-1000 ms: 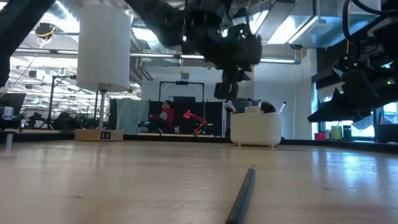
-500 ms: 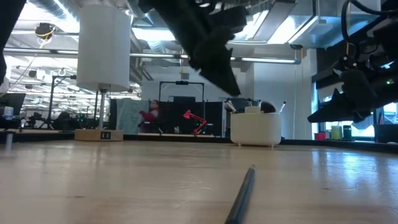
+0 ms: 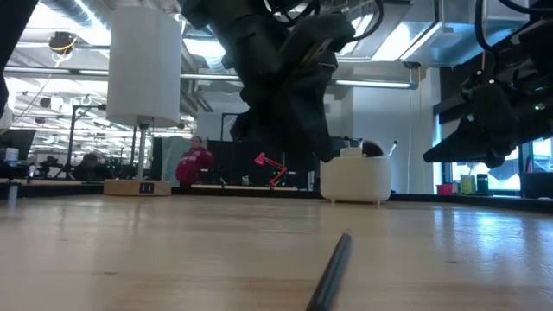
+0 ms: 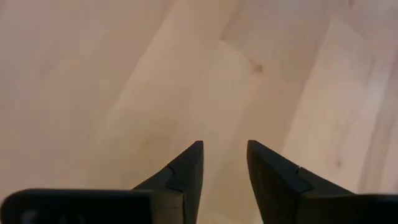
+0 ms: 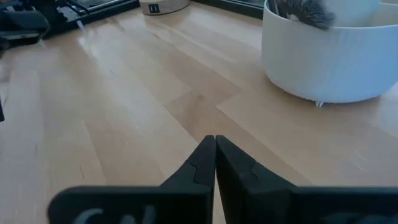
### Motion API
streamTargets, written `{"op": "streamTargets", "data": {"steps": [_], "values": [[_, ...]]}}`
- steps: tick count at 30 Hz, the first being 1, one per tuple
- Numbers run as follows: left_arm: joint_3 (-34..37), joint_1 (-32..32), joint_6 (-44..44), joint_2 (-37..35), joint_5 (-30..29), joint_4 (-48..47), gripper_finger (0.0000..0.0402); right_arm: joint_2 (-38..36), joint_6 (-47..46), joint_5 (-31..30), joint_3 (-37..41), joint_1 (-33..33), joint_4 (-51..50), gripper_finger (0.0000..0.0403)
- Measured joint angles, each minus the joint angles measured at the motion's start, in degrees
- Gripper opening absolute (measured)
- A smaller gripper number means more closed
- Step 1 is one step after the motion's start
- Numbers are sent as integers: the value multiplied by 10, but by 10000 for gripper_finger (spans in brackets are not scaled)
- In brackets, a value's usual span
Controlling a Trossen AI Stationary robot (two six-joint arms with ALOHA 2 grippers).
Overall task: Sort items
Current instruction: Put the eyeshadow brush into the pen organizer
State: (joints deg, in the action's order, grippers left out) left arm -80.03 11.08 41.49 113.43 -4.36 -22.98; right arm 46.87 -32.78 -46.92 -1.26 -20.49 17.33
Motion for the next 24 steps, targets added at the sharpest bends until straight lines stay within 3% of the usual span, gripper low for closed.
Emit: {"op": "streamTargets", "data": {"steps": [5,11,20,24], "values": [[0,9,18,13,42,13,144,0,0,4,0,0,1,13],[-3,12,56,40,84,2,148,0,1,4,0,0,10,13],[-4,9,74,48,85,-2,144,0,37,-78,0,4,36,13],[-4,4,85,48,78,-2,144,0,57,-65,0,14,56,13]]}}
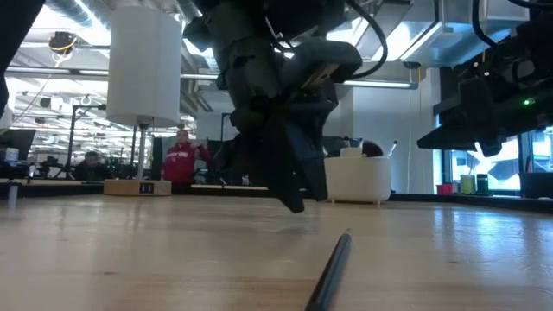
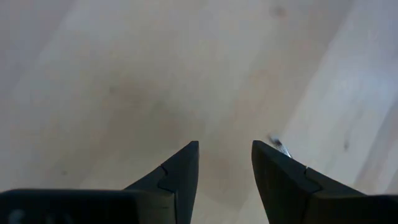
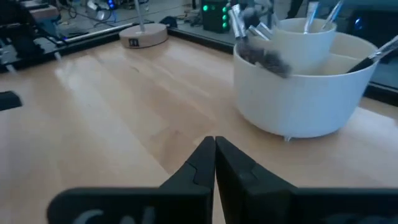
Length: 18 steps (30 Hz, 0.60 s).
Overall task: Sort items
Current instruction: Put the eyeshadow brush into the pen organizer
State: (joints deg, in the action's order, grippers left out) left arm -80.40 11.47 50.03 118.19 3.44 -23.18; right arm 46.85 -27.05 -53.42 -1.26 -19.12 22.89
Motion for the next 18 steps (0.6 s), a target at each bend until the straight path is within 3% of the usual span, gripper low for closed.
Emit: {"op": "streamTargets", "data": {"steps": [9,18], "values": [[0,30,95,0,-33,2,143,0,-41,47,0,4,-3,13],[0,84,212,0,-120,2,143,0,-44,55,0,4,1,13]]}}
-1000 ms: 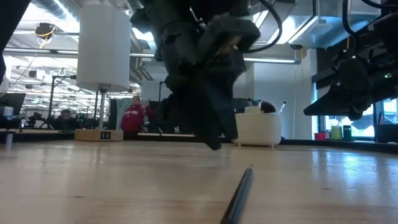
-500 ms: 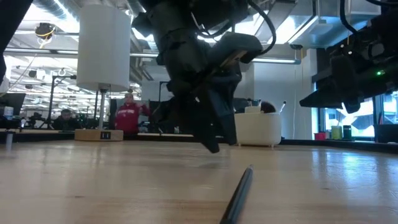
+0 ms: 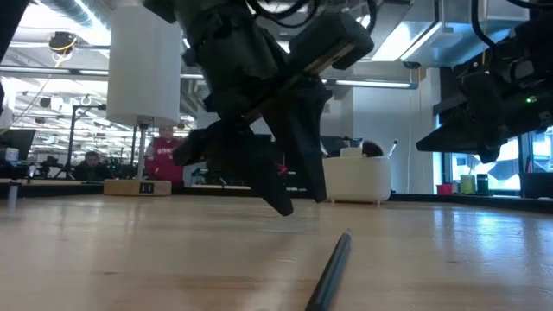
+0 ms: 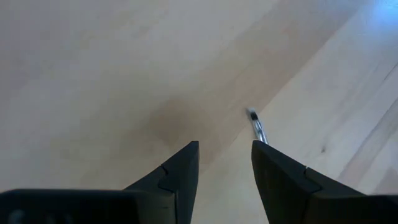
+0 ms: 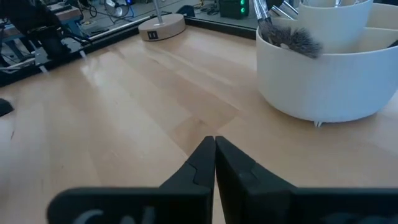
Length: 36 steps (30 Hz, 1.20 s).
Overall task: Sort items
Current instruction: Put the eyeshadow brush into the pen organizer
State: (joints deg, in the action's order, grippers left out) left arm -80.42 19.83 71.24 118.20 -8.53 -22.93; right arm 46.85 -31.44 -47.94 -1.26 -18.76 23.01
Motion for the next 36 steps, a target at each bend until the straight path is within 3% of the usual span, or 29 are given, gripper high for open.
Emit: {"op": "streamTargets", "data": {"steps": [3,7,14,21,31,36], "values": [[-7,11,36,8,-7,6,143,0,1,1,0,0,0,13],[-75,16,33,48,-5,-20,143,0,4,0,0,0,1,13],[-206,8,7,109,-10,-235,143,0,36,0,0,0,16,13],[-220,3,-13,112,-34,-171,143,0,51,-4,0,0,30,13],[-221,9,-5,139,-44,-175,142,0,47,4,0,0,30,13],[-222,11,-5,143,-44,-184,109,0,45,13,0,0,29,13]]}}
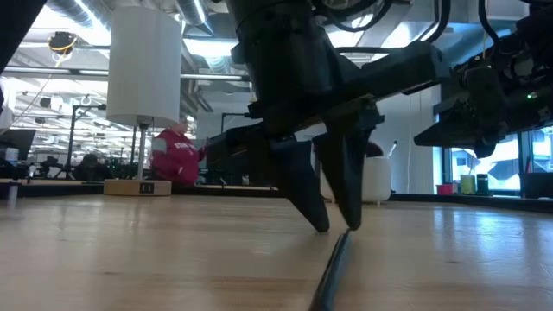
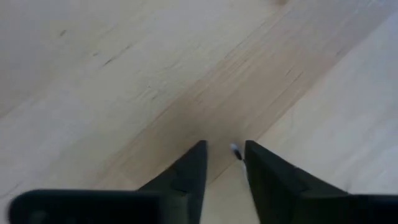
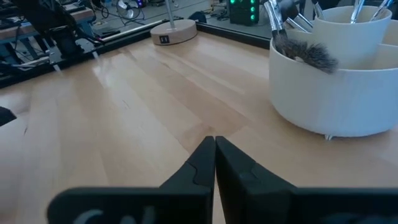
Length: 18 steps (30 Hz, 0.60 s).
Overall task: Sort items
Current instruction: Put the eyeshadow brush into the pen organizer
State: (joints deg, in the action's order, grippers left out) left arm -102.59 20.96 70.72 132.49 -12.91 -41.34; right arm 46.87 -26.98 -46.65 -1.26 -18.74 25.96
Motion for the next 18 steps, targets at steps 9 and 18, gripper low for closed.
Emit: {"op": "streamTargets", "data": {"steps": [9,18], "values": [[0,16,-18,3,1,-37,6,0,0,2,0,0,0,13],[-10,12,-69,-2,17,-56,2,0,0,2,0,0,-1,13]]}}
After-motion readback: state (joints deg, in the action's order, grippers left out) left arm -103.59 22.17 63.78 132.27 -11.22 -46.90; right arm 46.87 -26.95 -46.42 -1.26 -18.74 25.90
